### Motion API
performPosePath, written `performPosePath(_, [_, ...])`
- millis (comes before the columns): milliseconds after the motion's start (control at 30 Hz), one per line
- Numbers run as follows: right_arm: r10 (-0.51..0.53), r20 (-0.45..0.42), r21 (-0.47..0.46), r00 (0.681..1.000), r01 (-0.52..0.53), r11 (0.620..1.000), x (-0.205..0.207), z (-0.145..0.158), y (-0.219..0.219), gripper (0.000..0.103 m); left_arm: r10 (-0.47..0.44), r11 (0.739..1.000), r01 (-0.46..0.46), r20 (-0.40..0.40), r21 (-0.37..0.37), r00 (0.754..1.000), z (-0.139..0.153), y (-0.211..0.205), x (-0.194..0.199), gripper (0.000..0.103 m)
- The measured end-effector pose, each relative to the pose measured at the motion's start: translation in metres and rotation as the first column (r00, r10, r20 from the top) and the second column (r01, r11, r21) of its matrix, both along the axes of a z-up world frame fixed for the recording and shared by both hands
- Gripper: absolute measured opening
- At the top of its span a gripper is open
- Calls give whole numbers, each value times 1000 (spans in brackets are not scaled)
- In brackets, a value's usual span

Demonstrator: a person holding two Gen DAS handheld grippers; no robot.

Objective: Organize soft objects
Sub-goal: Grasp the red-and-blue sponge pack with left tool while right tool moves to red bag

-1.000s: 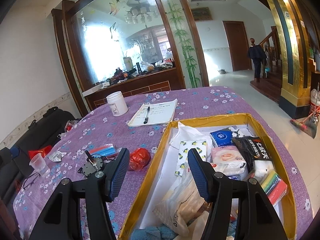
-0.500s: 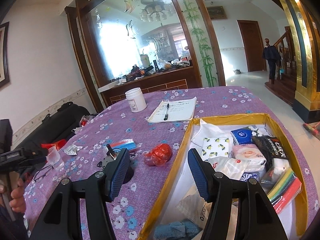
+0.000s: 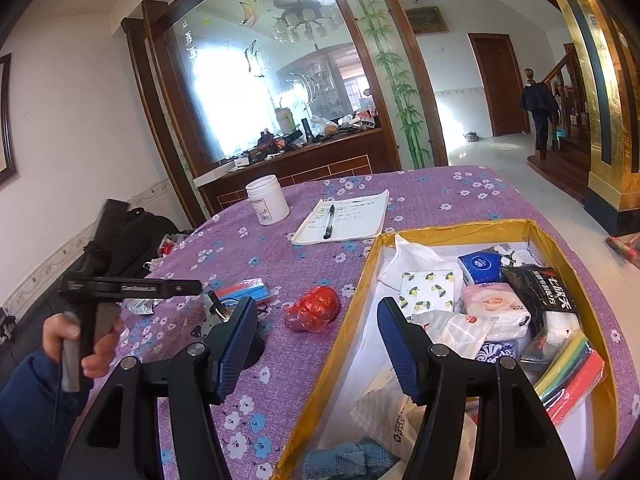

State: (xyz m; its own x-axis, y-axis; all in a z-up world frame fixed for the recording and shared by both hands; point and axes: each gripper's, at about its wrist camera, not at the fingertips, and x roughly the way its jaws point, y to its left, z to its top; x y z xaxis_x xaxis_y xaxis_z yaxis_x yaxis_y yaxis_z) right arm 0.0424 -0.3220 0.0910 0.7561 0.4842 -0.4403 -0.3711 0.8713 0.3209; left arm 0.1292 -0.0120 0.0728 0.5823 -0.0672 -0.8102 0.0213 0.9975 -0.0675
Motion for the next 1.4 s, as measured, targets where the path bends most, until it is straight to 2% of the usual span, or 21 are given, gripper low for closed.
performPosePath(33, [0, -2, 2, 1000, 0, 1000, 0, 0, 0, 67, -35, 999, 35, -18, -1, 999, -5, -3, 10, 82])
performPosePath(167, [-1, -17, 4, 1000, 1, 1000, 5, -3, 0, 67, -81, 996, 79, -54, -26, 995, -13, -6, 34, 82])
performPosePath(267, [2, -26, 1, 1000, -2, 1000, 7, -5, 1, 67, -112, 994, 111, -89, -14, 990, -18, -11, 50, 82])
performPosePath(300, [2, -27, -1, 1000, -2, 1000, 7, -5, 2, 67, -134, 991, 133, -111, -19, 985, -22, -12, 55, 82])
performPosePath(367, [2, -28, -5, 1000, -2, 1000, 8, -6, 3, 67, -181, 982, 171, -151, -74, 972, -30, -12, 68, 82])
performPosePath(467, [2, -34, -8, 999, -2, 1000, 9, -7, 3, 67, -187, 982, 178, -189, -64, 964, -40, -12, 80, 82])
performPosePath(533, [-1, -37, -9, 999, 0, 1000, 9, -8, 3, 67, -231, 972, 210, -243, -109, 942, -54, -12, 89, 82])
performPosePath(567, [-1, -38, -10, 999, 1, 1000, 9, -8, 3, 67, -234, 971, 213, -263, -107, 936, -59, -12, 93, 82])
performPosePath(667, [-5, -45, -14, 999, 4, 1000, 11, -9, 3, 67, -236, 971, 234, -261, -41, 936, -62, -17, 93, 82])
performPosePath(700, [-6, -47, -15, 999, 5, 1000, 11, -9, 2, 67, -234, 971, 236, -257, -21, 938, -62, -18, 91, 76])
performPosePath(733, [-6, -49, -13, 999, 5, 1000, 12, -9, 2, 67, -227, 973, 232, -243, -7, 943, -60, -17, 88, 66])
performPosePath(800, [-9, -46, -13, 999, 8, 1000, 13, -9, 1, 67, -201, 979, 199, -221, -32, 954, -56, -11, 82, 46])
performPosePath(833, [-9, -44, -13, 999, 9, 1000, 13, -8, 1, 67, -157, 987, 159, -200, -10, 967, -54, -6, 76, 43])
performPosePath(1067, [-19, -49, -17, 999, 18, 1000, 13, -10, 0, 67, -17, 999, 12, -119, -39, 993, -38, 28, 37, 42])
performPosePath(1133, [-25, -48, -18, 999, 24, 1000, 13, -10, -1, 67, 65, 997, -68, -87, -39, 994, -27, 37, 16, 42])
performPosePath(1300, [-30, -64, -17, 998, 29, 999, 15, -12, -2, 67, 232, 967, -227, 30, -114, 972, 2, 39, -35, 42])
performPosePath(1400, [-29, -136, 11, 990, 31, 999, 21, -18, -2, 67, 235, 970, -221, 160, -98, 959, 14, 19, -55, 42])
